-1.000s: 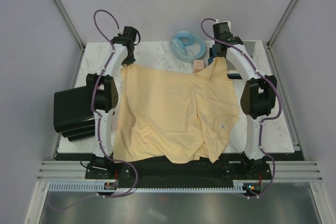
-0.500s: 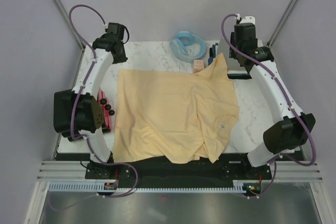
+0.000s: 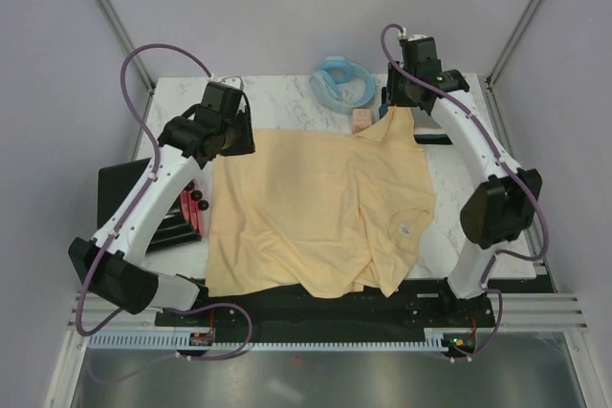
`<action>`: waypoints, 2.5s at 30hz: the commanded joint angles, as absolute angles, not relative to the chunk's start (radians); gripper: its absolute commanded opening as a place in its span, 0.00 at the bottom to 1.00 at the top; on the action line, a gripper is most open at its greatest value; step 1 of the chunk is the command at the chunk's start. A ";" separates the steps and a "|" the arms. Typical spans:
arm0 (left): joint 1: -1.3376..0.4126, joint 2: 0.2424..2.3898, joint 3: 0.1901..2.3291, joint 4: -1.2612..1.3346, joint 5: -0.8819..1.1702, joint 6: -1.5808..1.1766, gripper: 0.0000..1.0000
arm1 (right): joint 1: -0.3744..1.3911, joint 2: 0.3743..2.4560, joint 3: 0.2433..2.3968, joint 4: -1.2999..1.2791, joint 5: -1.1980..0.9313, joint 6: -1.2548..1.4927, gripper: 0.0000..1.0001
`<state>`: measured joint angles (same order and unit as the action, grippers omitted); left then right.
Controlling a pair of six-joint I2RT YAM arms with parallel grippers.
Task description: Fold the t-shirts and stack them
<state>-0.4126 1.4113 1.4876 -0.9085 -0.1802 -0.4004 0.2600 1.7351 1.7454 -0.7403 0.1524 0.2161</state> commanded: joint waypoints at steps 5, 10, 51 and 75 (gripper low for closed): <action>-0.426 1.272 1.399 -0.913 -0.175 -0.479 0.41 | 0.264 2.205 2.181 -0.741 0.063 0.276 0.50; -0.428 1.206 1.353 -0.946 -0.179 -0.500 0.42 | 0.281 2.312 2.220 -0.700 0.083 0.290 0.49; -0.449 1.258 1.335 -0.994 -0.187 -0.526 0.40 | 0.273 2.399 2.098 -0.623 -0.161 0.270 0.60; -0.466 1.247 1.312 -1.015 -0.210 -0.565 0.39 | 0.426 2.496 2.220 -0.425 -0.416 0.472 0.58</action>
